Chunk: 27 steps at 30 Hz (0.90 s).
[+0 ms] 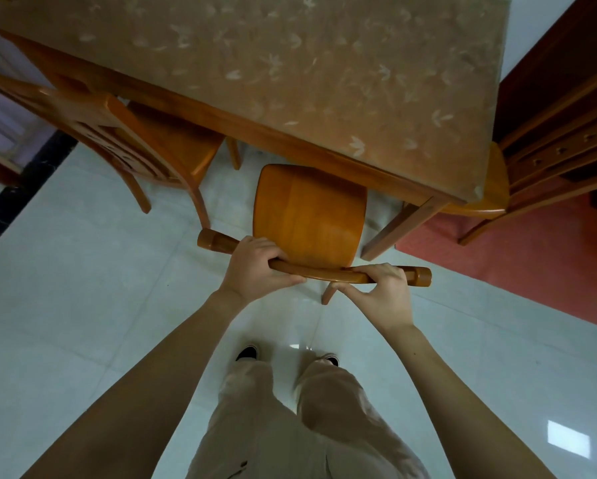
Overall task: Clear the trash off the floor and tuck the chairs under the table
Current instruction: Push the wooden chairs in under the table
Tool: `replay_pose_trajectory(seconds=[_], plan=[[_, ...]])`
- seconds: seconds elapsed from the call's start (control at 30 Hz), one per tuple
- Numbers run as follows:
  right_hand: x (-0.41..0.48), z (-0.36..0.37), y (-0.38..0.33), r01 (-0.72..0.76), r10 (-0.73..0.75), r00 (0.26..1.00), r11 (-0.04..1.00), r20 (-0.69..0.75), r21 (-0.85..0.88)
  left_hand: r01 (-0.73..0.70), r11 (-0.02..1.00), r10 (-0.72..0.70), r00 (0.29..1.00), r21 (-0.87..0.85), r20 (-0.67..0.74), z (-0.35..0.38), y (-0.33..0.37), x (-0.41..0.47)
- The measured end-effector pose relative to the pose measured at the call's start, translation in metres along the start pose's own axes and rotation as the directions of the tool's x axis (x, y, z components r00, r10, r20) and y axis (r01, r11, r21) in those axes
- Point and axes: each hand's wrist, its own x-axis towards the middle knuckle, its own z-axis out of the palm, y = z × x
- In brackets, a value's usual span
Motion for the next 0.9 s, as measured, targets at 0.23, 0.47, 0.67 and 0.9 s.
replay_pose_trajectory(seconds=[0.23, 0.47, 0.67, 0.9], plan=[[-0.021, 0.03, -0.05, -0.069, 0.069, 0.997, 0.998, -0.036, -0.003, -0.054, 0.999, 0.053, 0.996, 0.012, 0.07, -0.037, -0.034, -0.008], [-0.035, 0.063, -0.077, -0.114, 0.112, 0.99, 0.993, -0.087, -0.02, -0.112, 0.994, 0.111, 0.985, 0.004, 0.13, -0.069, -0.061, -0.014], [-0.039, 0.08, -0.08, -0.116, 0.109, 0.992, 0.987, -0.061, -0.109, -0.122, 0.991, 0.108, 0.976, 0.061, 0.187, -0.084, -0.067, -0.019], [-0.045, 0.089, -0.096, -0.13, 0.114, 0.98, 0.987, -0.162, -0.097, -0.069, 0.996, 0.067, 0.997, 0.058, 0.043, -0.078, -0.062, -0.037]])
